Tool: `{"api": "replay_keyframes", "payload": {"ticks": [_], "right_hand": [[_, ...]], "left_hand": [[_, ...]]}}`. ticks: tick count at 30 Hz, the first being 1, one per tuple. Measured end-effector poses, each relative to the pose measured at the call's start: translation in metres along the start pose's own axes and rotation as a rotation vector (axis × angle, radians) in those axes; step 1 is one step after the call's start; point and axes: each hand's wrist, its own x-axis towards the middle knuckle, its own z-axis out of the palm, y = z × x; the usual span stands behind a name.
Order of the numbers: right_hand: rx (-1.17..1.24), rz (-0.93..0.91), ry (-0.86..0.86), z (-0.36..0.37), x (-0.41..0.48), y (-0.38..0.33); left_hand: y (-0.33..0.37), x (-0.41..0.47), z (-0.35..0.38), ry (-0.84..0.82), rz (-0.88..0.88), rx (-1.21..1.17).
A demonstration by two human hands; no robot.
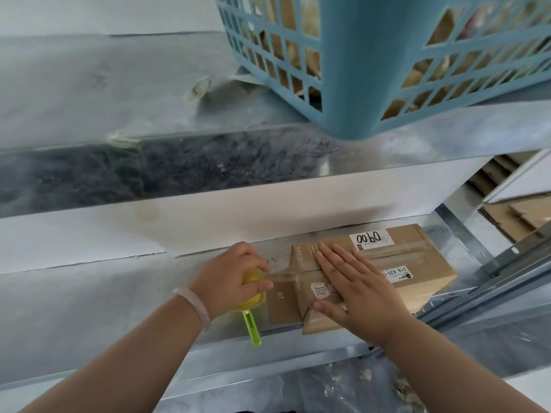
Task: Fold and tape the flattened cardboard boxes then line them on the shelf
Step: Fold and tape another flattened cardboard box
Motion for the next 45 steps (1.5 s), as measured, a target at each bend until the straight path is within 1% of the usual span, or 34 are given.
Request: {"api": "replay_keyframes", "payload": {"ticks": [4,7,9,10,12,13,14,15,16,19,20,24,26,28,30,33,38,40,45], "right_hand": [[-0.049,-0.017,0.045,0.001,-0.001,0.000],[-0.096,-0.020,0.104,0.002,-0.001,-0.003],[-0.046,0.000,0.181,-0.002,-0.005,-0.011],[0.009,-0.005,0.256,-0.005,-0.007,-0.019],[0.139,-0.096,0.385,-0.008,-0.012,-0.045],[0.181,-0.173,0.385,-0.006,-0.012,-0.063],[0.204,-0.260,0.331,-0.004,-0.011,-0.080],[0.213,-0.312,0.224,-0.003,-0.007,-0.099],[0.217,-0.307,0.100,0.000,0.000,-0.115],[0.217,-0.072,-0.256,0.013,0.021,-0.145],[0.192,-0.032,-0.323,0.017,0.024,-0.149],[0.217,0.100,-0.317,0.025,0.025,-0.145],[0.325,0.170,-0.360,0.024,0.014,-0.139],[0.519,0.275,-0.391,0.017,-0.005,-0.128],[0.701,0.387,-0.361,0.005,-0.026,-0.112],[0.922,0.481,-0.280,-0.015,-0.054,-0.094],[1.150,0.622,-0.036,-0.033,-0.066,-0.092],[1.167,0.628,0.007,-0.036,-0.061,-0.094],[1.104,0.590,0.018,-0.037,-0.050,-0.100]], "left_hand": [[0.005,0.009,0.008,-0.008,-0.074,0.041],[0.010,0.018,0.008,-0.005,-0.097,0.058],[0.012,0.023,0.008,-0.021,-0.088,0.079],[0.011,0.025,0.007,-0.028,-0.086,0.087],[0.011,0.027,0.006,-0.029,-0.091,0.095],[0.011,0.028,0.006,-0.026,-0.090,0.100],[0.012,0.029,0.005,-0.024,-0.086,0.103],[0.013,0.029,0.005,-0.025,-0.083,0.103],[0.014,0.029,0.004,-0.027,-0.082,0.102],[0.015,0.030,0.000,-0.029,-0.098,0.095],[0.014,0.030,-0.001,-0.029,-0.104,0.096],[0.012,0.030,-0.004,-0.038,-0.107,0.091],[0.009,0.031,-0.005,-0.039,-0.107,0.083],[0.009,0.032,-0.007,-0.036,-0.100,0.077],[0.008,0.033,-0.009,-0.031,-0.084,0.081],[0.006,0.032,-0.007,-0.028,-0.069,0.075],[0.003,0.024,-0.001,0.008,-0.033,0.036],[0.002,0.019,0.002,0.026,-0.024,0.016],[-0.001,0.011,0.008,0.099,-0.026,-0.011]]}}
